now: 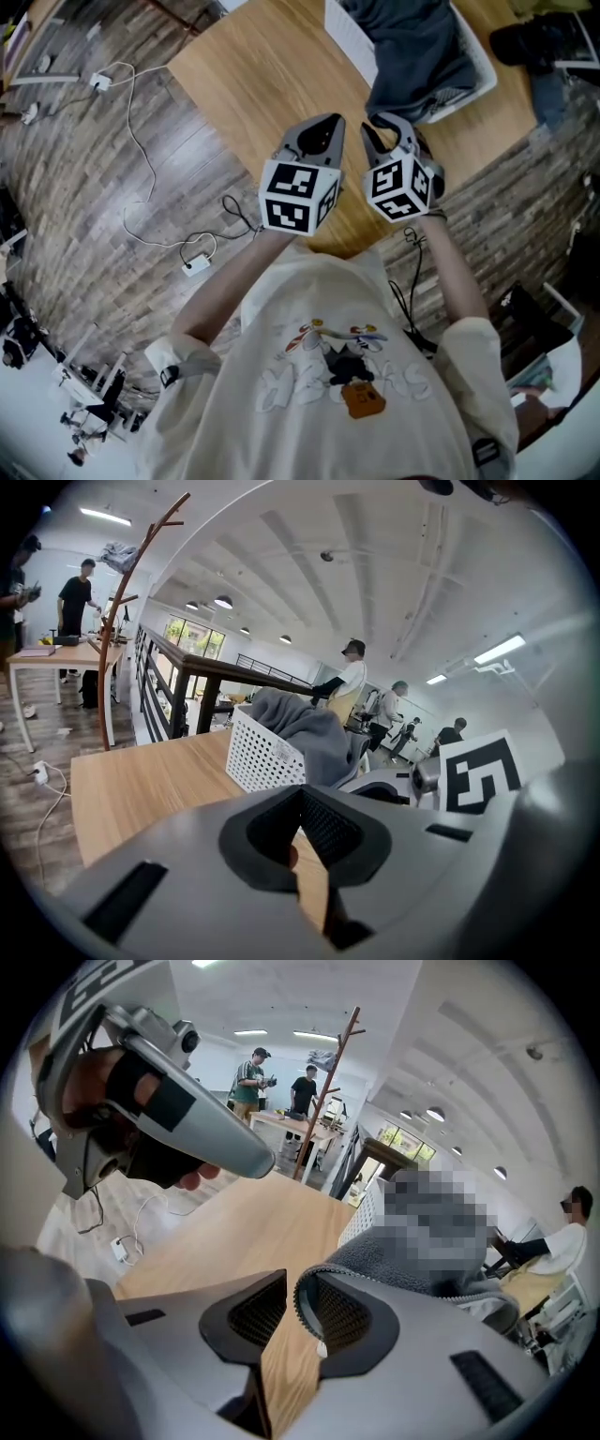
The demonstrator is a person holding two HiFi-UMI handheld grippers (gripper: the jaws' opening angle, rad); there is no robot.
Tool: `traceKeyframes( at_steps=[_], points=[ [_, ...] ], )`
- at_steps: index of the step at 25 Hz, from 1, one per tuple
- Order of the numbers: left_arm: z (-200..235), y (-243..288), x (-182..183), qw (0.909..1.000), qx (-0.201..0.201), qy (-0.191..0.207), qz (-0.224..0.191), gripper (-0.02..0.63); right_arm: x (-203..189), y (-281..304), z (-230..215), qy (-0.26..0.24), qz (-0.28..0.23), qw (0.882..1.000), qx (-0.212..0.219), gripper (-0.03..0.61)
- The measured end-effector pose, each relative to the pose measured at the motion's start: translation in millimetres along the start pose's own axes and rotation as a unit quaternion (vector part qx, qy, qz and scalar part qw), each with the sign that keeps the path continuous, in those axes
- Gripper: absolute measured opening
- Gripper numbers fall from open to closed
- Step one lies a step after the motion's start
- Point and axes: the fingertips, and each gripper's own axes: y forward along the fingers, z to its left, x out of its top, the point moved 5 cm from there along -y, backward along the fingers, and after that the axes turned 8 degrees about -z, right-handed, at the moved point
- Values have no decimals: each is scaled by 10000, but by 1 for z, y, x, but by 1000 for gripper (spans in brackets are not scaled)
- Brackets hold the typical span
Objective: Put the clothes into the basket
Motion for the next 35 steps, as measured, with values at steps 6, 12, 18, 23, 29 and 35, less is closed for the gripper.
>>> traceKeyframes(
  at_steps=[6, 12, 18, 23, 29, 35],
  points=[
    [6, -4, -5, 10000, 22, -93, -3, 2, 2, -17, -7, 829, -509, 9951, -167, 35],
    [5, 3, 1, 9998, -70, -201, -54, 2, 26, -65, -43, 876, -976, 9881, -804, 34],
    [-10, 17, 9, 9994, -278, -185, -87, 2, 22, -79, -99, 798, -965, 9830, -1344, 34],
    [-21, 27, 13, 9992, -326, -222, -91, 2, 17, -76, -130, 597, -871, 9837, -1457, 34],
    [-26, 43, 14, 9992, -312, -240, -31, 2, -16, -44, -156, 683, -440, 9881, -1303, 34],
    [-26, 56, 12, 9993, -203, -297, 42, 2, -47, -10, -170, 1032, -115, 9899, -960, 34]
  ],
)
